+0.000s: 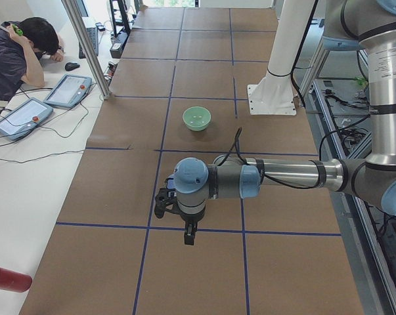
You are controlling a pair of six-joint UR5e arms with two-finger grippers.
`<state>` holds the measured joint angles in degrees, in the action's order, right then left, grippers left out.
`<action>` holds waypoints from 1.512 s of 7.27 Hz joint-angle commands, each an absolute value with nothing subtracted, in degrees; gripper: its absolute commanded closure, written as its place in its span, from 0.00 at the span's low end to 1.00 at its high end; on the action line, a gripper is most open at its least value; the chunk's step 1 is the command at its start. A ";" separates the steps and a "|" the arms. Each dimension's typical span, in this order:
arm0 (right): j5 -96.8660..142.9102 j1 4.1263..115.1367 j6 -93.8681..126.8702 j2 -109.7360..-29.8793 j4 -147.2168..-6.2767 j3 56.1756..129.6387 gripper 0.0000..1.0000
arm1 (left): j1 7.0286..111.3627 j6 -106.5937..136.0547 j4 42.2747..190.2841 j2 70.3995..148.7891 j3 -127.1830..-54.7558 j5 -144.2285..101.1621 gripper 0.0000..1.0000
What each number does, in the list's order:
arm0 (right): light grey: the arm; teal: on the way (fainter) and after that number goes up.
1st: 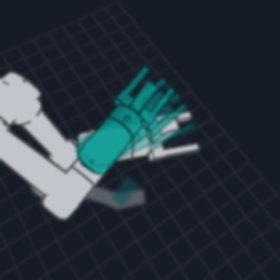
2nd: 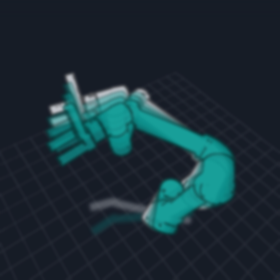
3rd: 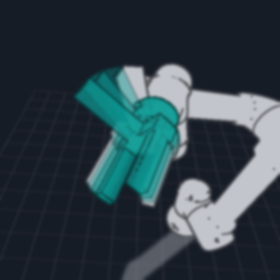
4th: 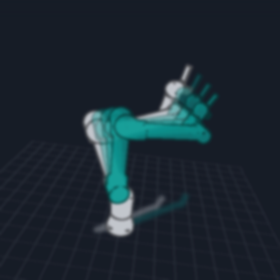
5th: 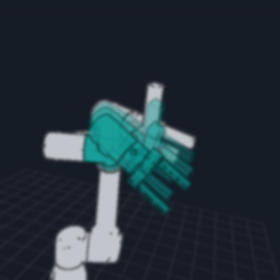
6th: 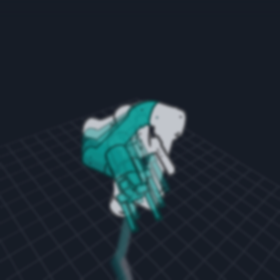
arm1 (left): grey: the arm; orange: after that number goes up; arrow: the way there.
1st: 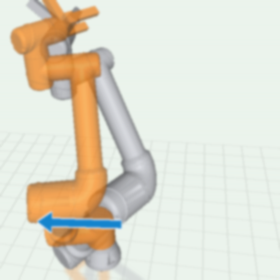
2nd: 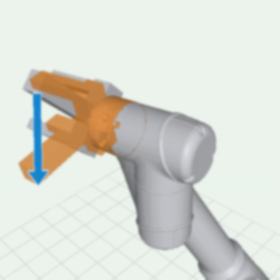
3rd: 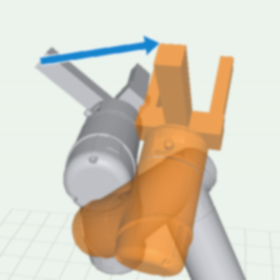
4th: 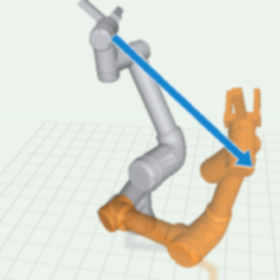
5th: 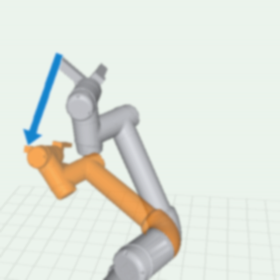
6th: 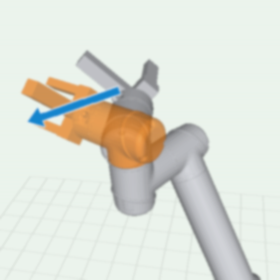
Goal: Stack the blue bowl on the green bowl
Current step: 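Lower the left gripper toward the rim of the blue bowl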
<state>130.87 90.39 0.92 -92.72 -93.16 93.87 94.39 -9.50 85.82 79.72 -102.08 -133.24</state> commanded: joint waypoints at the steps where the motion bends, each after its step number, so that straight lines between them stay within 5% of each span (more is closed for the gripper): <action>1: 130.87 90.35 0.88 -92.72 -93.16 93.87 0.00 | 94.31 -9.75 85.78 79.72 -102.39 -133.24 0.00; 5: 130.87 90.35 0.88 -92.72 -93.16 93.87 0.00 | 92.91 -8.88 95.09 79.98 -101.16 -141.06 0.00; 8: 130.87 90.44 0.88 -92.72 -93.16 93.87 0.00 | 79.60 15.79 107.50 79.98 -100.38 -135.14 0.00; 11: 130.87 90.35 0.88 -92.72 -93.16 93.87 0.00 | 71.64 32.13 129.21 80.15 -89.60 -129.03 0.00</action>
<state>130.87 90.37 0.92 -92.69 -93.16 93.87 73.97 25.90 119.92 80.03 -94.39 -130.90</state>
